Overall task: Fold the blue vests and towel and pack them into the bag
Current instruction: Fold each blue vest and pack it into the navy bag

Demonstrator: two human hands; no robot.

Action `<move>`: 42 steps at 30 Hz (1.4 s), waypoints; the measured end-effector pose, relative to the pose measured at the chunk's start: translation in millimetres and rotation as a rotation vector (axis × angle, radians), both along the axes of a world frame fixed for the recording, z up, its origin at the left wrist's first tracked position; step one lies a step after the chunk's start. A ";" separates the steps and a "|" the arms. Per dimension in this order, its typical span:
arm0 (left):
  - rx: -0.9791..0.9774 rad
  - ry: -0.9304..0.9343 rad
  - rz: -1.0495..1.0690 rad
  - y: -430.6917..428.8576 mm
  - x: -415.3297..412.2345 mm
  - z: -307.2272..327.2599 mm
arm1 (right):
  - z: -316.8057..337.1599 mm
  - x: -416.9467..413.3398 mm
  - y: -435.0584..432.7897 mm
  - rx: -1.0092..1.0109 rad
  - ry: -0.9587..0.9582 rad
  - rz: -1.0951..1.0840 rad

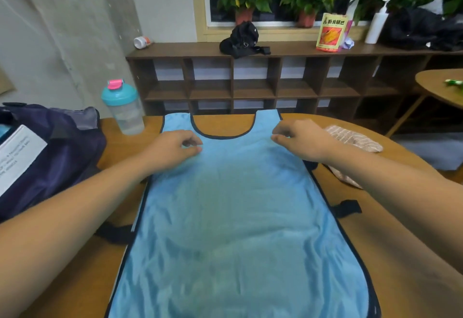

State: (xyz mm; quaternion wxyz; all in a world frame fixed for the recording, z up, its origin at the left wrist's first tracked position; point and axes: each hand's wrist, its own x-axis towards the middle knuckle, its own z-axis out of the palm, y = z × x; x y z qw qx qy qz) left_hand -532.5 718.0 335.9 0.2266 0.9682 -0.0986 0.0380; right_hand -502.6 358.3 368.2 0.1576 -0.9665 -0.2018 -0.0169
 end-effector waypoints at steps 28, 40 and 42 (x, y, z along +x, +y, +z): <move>0.259 0.029 0.242 75.9 215.2 -32.4 | -49.8 241.4 22.4 0.052 0.202 -0.177; 0.229 0.116 0.214 77.8 229.5 -24.8 | -37.5 240.1 24.1 -0.010 0.154 -0.116; 0.233 0.109 0.221 75.4 232.1 -25.0 | -36.6 240.6 24.4 -0.013 0.126 -0.113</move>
